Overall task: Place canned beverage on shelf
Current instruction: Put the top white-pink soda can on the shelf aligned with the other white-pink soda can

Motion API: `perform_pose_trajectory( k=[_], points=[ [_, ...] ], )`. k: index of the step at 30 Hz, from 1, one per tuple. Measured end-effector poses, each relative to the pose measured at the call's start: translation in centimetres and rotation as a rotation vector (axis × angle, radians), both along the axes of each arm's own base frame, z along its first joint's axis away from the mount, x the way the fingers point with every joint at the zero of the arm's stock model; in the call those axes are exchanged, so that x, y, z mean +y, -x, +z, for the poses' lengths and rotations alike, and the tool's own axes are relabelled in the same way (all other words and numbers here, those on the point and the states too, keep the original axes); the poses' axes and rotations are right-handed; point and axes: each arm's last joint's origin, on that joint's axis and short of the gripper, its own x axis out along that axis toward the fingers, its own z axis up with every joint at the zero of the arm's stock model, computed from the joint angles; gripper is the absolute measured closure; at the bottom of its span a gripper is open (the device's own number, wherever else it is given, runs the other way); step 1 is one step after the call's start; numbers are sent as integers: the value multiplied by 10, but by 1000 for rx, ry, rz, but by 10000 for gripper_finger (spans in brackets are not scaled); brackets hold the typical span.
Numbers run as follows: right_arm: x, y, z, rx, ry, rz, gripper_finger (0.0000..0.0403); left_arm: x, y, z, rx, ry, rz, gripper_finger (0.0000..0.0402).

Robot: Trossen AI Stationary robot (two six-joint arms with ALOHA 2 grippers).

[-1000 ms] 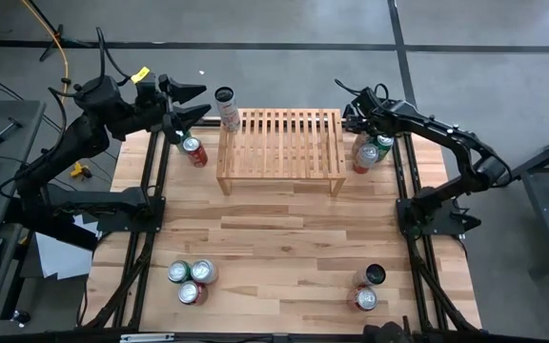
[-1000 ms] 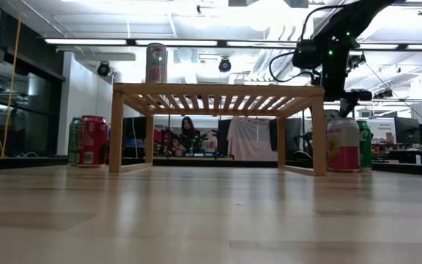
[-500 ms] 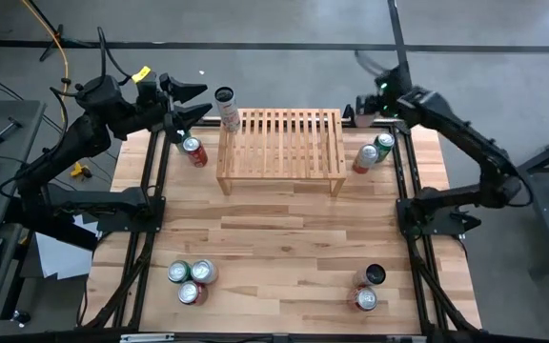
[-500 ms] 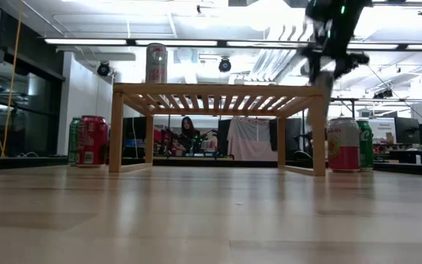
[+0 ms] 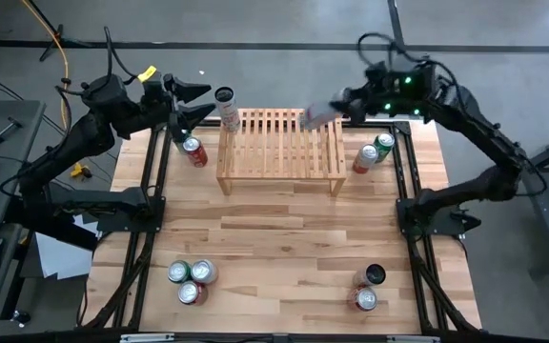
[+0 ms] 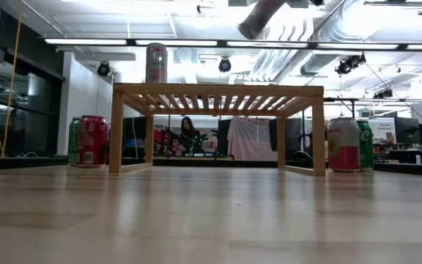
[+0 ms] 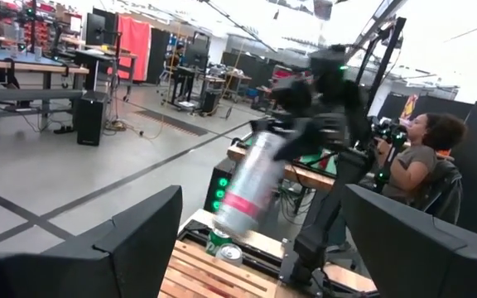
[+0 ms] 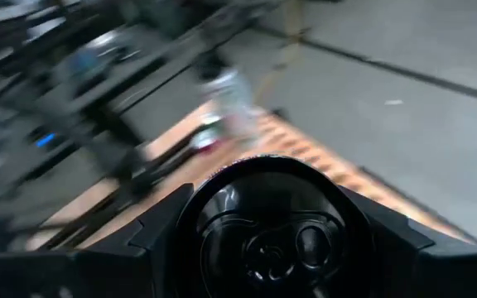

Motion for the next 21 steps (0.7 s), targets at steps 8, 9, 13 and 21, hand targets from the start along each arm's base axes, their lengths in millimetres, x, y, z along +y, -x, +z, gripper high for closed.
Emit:
perform_pose_trajectory(
  k=[8,9,13,21],
  points=[
    [39,-60,0,53,67,219,164,9,-26,-12,75,3,-42,78],
    [41,-66,-1,64,84,231,164,10,-32,-15,91,10,-77,78],
    [46,-86,-2,100,152,286,164,6,-57,-28,156,14,-229,78],
    [45,-105,-8,149,129,363,164,-2,-92,-55,315,-57,-334,78]
  ],
)
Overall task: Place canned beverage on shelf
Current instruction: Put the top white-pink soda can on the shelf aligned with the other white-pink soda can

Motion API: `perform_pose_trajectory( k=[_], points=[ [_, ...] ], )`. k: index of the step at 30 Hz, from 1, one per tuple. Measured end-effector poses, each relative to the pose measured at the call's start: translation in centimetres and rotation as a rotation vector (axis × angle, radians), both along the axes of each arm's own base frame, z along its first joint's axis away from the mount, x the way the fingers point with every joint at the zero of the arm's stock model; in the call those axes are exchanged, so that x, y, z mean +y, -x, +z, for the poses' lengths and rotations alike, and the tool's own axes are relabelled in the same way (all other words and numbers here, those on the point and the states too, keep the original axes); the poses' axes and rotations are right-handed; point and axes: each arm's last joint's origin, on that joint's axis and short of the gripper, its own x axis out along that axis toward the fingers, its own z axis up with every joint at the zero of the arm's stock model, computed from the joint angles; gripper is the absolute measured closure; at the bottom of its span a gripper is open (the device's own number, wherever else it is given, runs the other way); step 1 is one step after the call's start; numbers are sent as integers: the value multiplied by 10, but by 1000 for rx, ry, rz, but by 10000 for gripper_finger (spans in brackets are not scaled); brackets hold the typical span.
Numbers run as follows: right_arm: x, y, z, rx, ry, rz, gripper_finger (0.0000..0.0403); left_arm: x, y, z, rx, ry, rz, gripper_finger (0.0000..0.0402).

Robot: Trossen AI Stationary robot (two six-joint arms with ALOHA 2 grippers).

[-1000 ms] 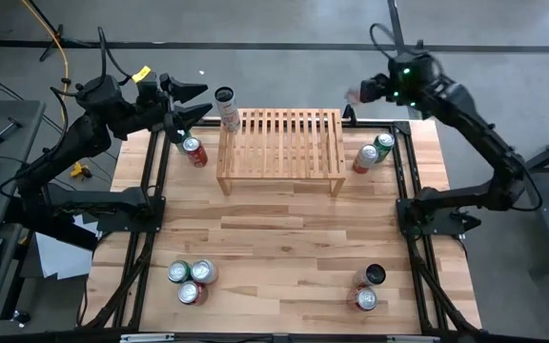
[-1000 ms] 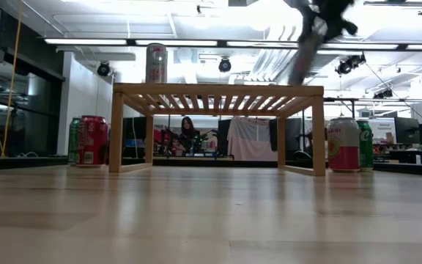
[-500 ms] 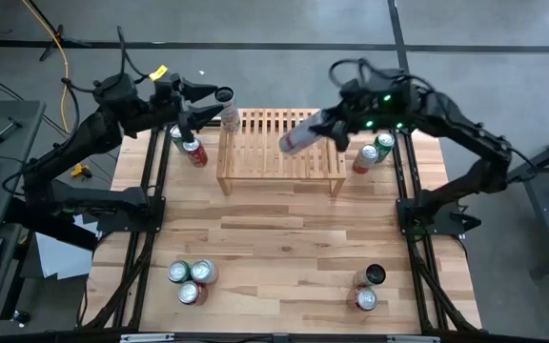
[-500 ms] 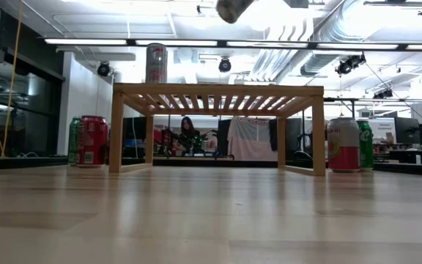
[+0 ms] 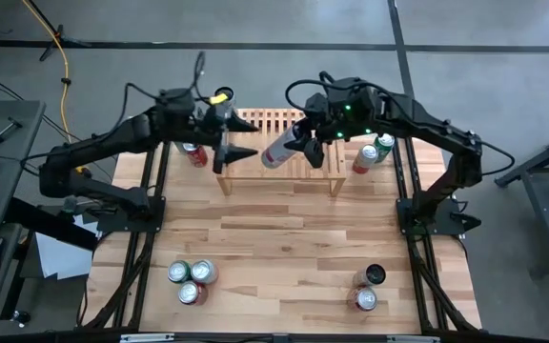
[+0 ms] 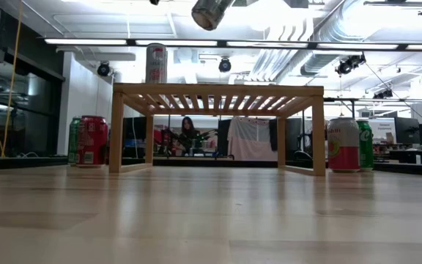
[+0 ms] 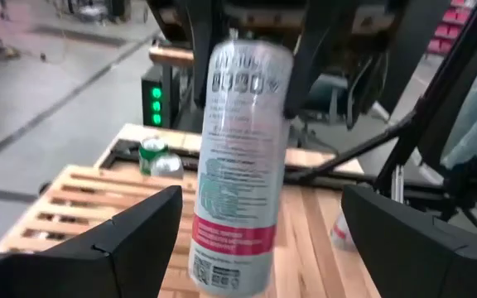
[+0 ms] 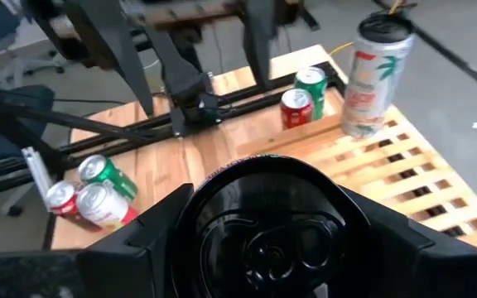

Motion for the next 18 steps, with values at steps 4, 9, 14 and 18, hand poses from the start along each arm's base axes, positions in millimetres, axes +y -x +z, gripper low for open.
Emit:
perform_pose_trajectory(
  k=[4,9,14,18],
  points=[
    [0,-7,-5,11,-16,43,164,3,-14,-12,49,17,-5,77],
    [1,-11,-7,10,-15,60,164,7,-28,-27,114,71,-5,68],
    [1,-11,-6,8,-13,60,164,6,-37,-36,152,101,-29,50],
    [1,-11,-6,5,-14,61,164,1,-40,-37,153,94,-48,38]
  ],
)
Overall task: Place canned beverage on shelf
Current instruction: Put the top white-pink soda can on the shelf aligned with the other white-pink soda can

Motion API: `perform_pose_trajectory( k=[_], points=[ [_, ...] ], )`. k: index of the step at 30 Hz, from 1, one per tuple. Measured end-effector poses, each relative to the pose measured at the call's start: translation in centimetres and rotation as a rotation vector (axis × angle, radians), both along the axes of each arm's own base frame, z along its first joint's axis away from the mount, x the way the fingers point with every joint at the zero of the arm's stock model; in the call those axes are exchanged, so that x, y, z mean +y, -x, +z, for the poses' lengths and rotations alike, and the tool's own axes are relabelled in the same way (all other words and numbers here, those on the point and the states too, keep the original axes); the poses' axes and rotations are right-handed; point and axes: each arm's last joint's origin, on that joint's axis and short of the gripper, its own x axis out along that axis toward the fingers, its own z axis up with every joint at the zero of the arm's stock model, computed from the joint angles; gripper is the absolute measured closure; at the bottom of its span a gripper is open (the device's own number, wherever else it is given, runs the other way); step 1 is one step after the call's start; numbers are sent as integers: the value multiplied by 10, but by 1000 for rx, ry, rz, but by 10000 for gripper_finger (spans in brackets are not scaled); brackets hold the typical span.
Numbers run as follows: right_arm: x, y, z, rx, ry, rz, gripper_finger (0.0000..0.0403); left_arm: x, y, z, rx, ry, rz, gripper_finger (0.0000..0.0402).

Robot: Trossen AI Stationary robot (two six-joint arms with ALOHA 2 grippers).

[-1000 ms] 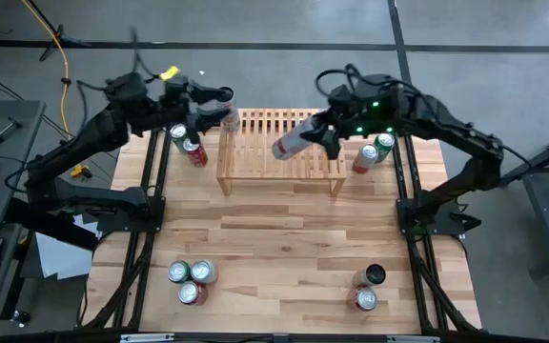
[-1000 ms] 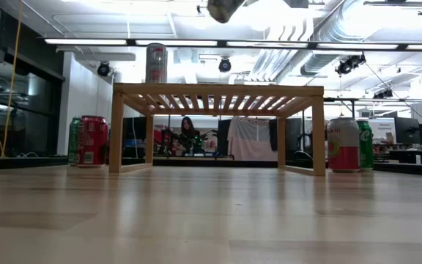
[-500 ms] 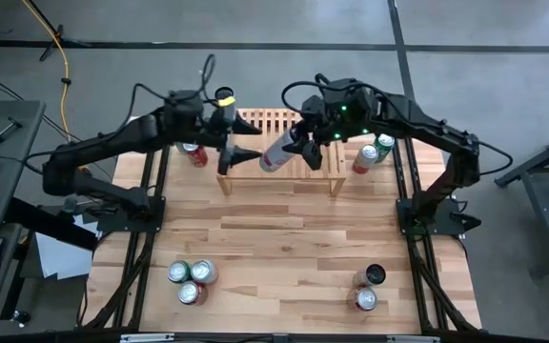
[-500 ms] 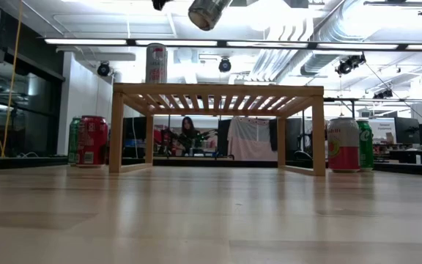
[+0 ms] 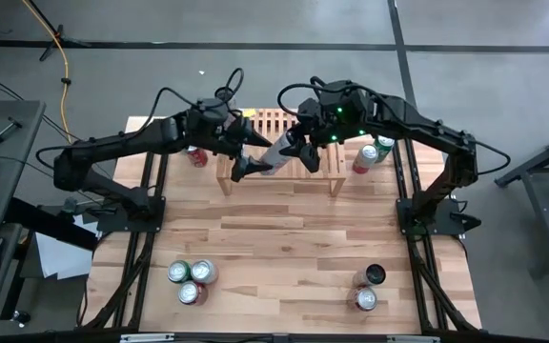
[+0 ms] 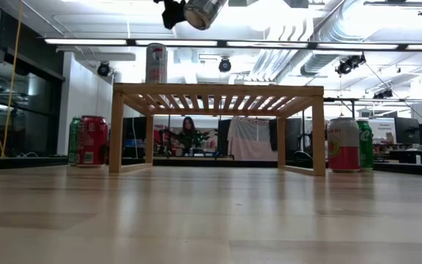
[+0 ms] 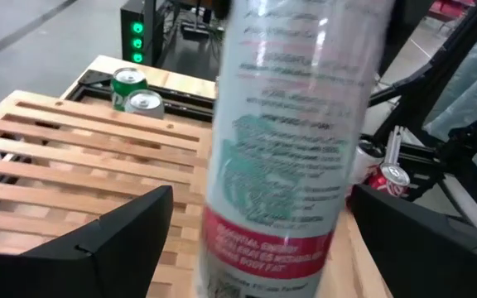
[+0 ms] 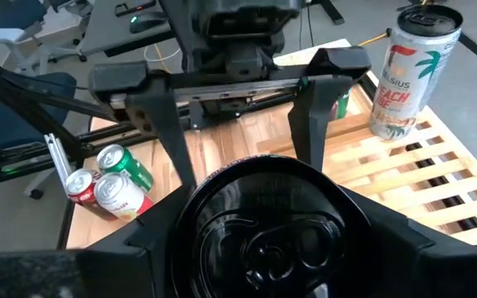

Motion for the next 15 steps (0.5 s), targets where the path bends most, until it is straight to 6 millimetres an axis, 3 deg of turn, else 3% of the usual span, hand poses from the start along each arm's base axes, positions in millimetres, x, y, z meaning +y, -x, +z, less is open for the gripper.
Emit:
perform_pose_trajectory(
  k=[11,15],
  points=[
    [1,-16,-6,-23,-8,44,164,-7,-2,1,-16,-33,-32,35],
    [2,-17,-6,-32,-8,50,164,-6,-2,1,-11,-37,-21,55]
  ],
)
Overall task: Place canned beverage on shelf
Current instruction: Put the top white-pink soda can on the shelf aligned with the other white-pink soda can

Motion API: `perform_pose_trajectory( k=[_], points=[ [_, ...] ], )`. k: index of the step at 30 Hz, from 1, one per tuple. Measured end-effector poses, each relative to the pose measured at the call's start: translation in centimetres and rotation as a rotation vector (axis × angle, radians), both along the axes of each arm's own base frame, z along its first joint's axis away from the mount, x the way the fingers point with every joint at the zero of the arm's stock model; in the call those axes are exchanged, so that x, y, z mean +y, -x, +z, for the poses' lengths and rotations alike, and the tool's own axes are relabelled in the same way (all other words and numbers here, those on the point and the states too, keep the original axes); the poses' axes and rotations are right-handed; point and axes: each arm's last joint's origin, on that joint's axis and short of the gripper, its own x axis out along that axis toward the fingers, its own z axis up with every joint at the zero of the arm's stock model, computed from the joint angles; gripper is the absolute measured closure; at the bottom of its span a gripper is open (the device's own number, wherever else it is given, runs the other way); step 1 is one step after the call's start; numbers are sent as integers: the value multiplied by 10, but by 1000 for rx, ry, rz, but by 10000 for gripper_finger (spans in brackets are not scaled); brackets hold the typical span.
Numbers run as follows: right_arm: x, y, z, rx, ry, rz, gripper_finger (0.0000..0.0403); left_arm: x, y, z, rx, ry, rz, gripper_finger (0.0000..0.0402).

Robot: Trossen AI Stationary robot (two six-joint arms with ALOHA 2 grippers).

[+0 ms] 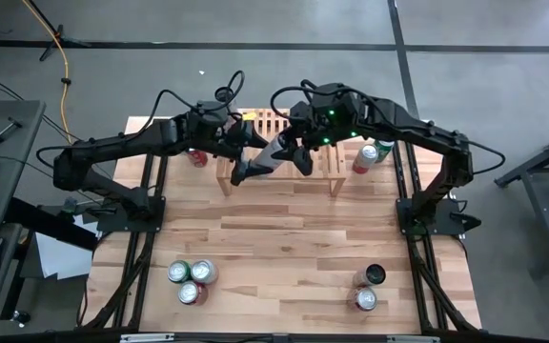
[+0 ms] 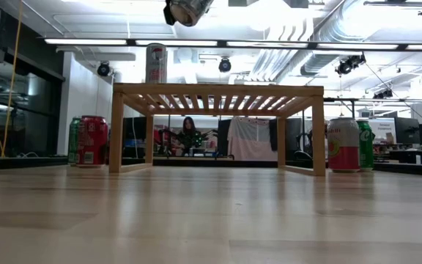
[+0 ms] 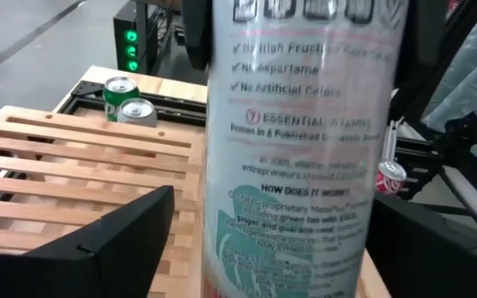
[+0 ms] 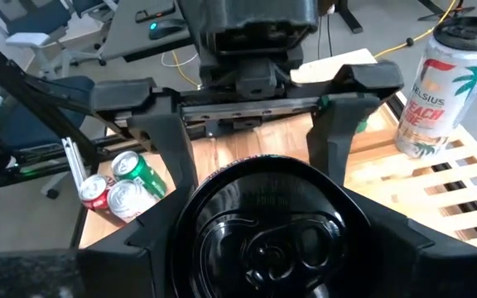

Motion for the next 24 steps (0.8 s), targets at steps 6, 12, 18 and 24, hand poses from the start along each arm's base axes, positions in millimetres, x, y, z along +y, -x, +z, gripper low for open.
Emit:
perform_pose_trajectory(
  k=[6,12,18,24],
  points=[
    [0,0,0,0,3,-1,164,0,0,0,3,-6,12,164],
    [0,-1,1,-11,-5,-12,104,4,2,1,4,-16,41,178],
    [-6,5,5,-12,-2,-30,82,8,12,2,37,-33,75,178],
    [-15,27,16,24,21,-76,79,10,33,15,25,-56,157,178]
  ],
)
